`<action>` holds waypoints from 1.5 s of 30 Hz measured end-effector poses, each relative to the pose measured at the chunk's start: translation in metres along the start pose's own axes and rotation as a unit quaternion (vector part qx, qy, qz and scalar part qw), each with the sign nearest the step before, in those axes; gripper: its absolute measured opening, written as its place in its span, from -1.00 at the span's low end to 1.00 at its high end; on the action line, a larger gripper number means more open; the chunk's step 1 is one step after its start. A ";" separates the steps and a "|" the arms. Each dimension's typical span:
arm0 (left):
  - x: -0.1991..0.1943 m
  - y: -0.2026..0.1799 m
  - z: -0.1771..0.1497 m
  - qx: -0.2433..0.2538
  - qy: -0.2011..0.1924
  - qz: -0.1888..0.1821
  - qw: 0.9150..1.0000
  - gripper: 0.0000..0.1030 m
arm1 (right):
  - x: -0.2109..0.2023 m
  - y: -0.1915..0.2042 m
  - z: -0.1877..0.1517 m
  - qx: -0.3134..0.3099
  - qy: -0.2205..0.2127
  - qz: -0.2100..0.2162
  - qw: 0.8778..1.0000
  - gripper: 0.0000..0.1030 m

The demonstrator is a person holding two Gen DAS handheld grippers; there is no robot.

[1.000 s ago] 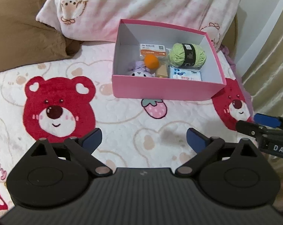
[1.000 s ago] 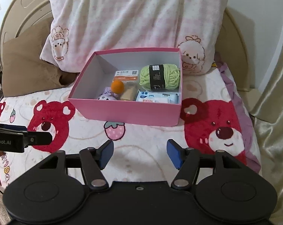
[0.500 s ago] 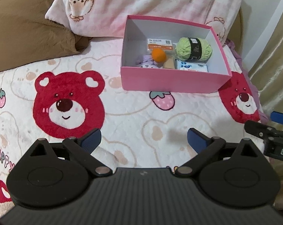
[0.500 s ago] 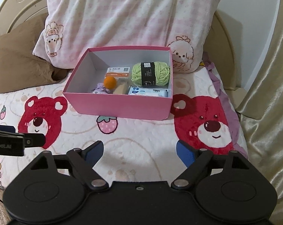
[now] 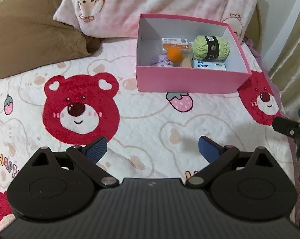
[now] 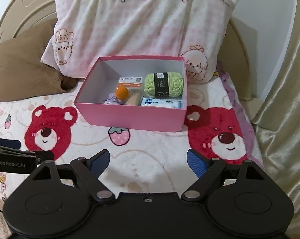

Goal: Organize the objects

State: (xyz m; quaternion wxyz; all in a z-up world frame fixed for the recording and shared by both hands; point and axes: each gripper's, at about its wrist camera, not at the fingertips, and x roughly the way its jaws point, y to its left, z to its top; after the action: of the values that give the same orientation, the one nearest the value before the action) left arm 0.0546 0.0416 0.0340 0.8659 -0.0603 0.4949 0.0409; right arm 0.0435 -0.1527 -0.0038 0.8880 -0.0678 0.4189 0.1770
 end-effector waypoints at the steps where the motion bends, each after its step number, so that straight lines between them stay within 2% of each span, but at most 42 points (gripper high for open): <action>1: -0.001 0.000 0.000 0.000 -0.001 -0.002 1.000 0.93 | -0.001 0.001 -0.001 -0.003 0.000 -0.002 1.000 0.70; 4: -0.005 0.001 -0.001 -0.003 -0.001 -0.011 1.000 0.93 | -0.002 0.003 -0.002 0.010 0.001 0.001 1.000 0.70; 7: -0.008 0.000 -0.002 -0.004 -0.010 0.000 1.000 0.93 | -0.003 0.005 -0.004 0.014 0.004 0.008 1.000 0.70; 17: -0.003 -0.001 -0.004 -0.016 0.000 0.000 1.000 0.93 | 0.002 0.008 -0.008 0.000 0.002 -0.037 0.999 0.70; 23: -0.005 -0.009 -0.005 -0.003 -0.012 0.020 1.000 0.93 | 0.001 0.011 -0.010 -0.002 0.004 -0.024 1.000 0.70; 45: 0.003 -0.009 -0.003 -0.005 0.004 0.026 1.000 0.93 | 0.006 -0.004 -0.011 0.030 0.014 -0.043 0.999 0.70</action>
State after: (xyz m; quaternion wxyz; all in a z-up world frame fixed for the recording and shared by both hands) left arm 0.0548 0.0328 0.0308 0.8624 -0.0518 0.4994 0.0653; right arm 0.0405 -0.1584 -0.0154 0.8904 -0.0616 0.4334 0.1251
